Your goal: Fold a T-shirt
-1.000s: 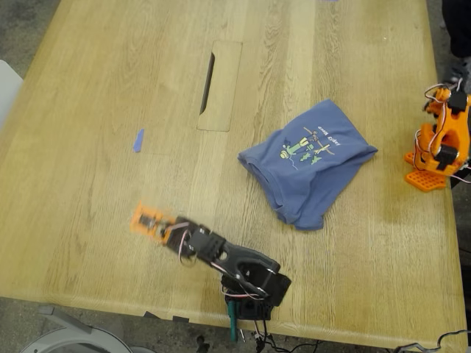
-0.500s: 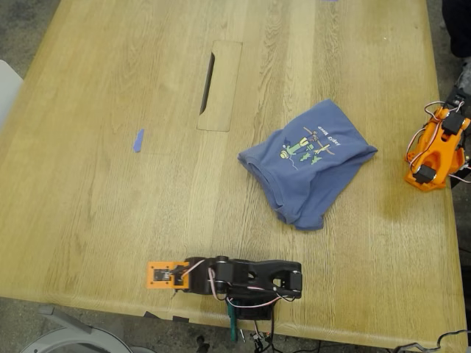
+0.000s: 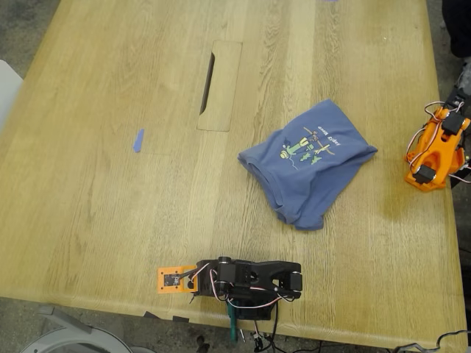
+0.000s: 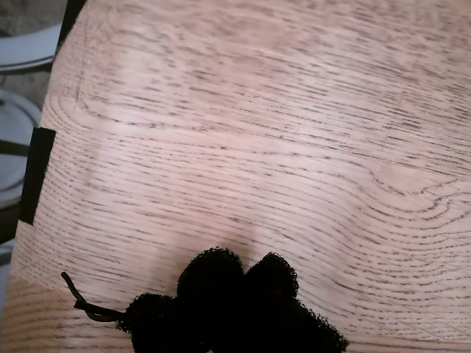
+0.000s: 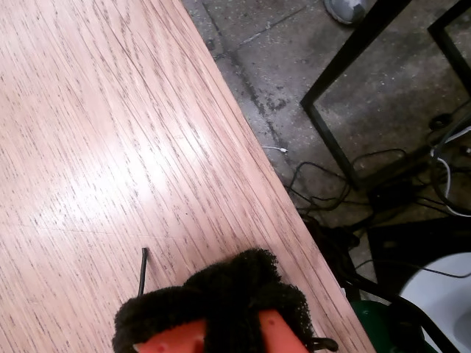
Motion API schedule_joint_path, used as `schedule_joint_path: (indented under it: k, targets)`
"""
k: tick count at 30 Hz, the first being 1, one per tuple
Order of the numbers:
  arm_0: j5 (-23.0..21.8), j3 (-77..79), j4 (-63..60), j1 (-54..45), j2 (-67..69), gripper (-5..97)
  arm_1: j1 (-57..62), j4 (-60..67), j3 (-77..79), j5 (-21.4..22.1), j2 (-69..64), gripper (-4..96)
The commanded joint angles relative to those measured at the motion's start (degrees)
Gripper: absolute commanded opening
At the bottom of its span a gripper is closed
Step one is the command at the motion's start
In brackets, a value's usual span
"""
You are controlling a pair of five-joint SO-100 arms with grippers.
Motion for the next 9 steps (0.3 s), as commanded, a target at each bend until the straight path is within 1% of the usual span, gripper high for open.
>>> schedule_joint_path:
  k: [1, 6, 9]
  targets:
    - [-1.0, -0.9, 1.7, -0.6, 6.5, 0, 1.6, -0.4, 2.4, -0.5, 0.7, 0.1]
    - [-2.9, -0.9, 2.9, -0.8, 6.4, 0, 7.9, -1.1, 4.1, -2.9, 0.7, 0.1]
    - [-3.0, -0.9, 2.9, -0.5, 5.4, 0, 8.9, -1.4, 4.5, -3.0, 0.6, 0.1]
